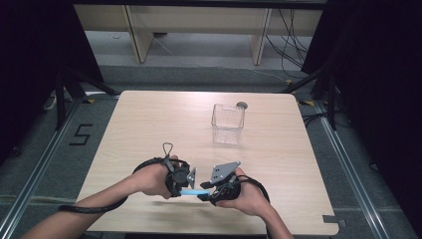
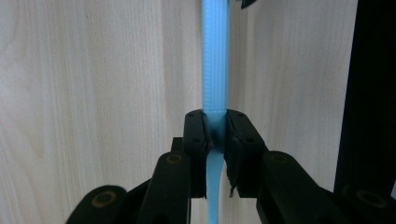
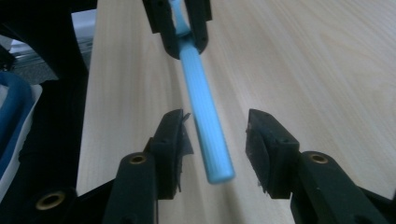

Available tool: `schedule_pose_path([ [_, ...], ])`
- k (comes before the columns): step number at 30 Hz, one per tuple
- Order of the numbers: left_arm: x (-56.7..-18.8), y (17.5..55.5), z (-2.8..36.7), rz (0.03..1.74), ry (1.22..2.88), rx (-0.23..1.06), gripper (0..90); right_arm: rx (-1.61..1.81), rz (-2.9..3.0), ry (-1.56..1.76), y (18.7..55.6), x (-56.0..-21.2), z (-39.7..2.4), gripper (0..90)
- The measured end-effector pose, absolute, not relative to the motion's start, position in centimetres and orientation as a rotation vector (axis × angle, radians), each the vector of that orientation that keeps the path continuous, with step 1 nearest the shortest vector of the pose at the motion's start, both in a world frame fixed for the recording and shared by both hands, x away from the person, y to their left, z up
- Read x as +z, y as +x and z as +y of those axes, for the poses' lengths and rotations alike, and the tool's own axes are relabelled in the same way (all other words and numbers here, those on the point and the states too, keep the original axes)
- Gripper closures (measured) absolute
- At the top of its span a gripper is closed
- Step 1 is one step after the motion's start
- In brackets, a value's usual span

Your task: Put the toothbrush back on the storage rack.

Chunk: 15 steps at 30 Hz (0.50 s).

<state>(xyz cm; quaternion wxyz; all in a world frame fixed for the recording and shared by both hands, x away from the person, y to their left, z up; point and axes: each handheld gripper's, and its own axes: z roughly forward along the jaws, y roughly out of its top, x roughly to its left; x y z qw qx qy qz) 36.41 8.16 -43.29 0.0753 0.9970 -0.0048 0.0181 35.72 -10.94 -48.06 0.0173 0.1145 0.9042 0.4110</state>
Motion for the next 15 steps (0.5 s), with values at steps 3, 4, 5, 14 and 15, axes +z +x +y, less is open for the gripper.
schedule_pose_path([
  [3, -43.3, 36.35, 8.02, -0.022, 2.986, 0.05, 78.5, 1.275, 2.832, 0.355, 35.62, -48.16, -10.78, 60.5],
  [4, -43.3, 36.33, 7.97, -0.032, 2.988, 0.054, 78.5, 1.271, 2.838, 0.344, 35.63, -48.18, -10.75, 61.4],
  [5, -43.29, 36.27, 7.9, -0.039, 2.987, 0.056, 78.5, 1.265, 2.838, 0.324, 35.6, -48.24, -10.68, 63.5],
  [14, -43.13, 35.97, 7.59, -0.079, 2.981, 0.061, 78.5, 1.274, 2.861, 0.281, 35.49, -48.36, -10.7, 75.1],
  [15, -43.15, 35.93, 7.55, -0.091, 2.984, 0.063, 78.5, 1.275, 2.87, 0.273, 35.46, -48.41, -10.7, 76.1],
])
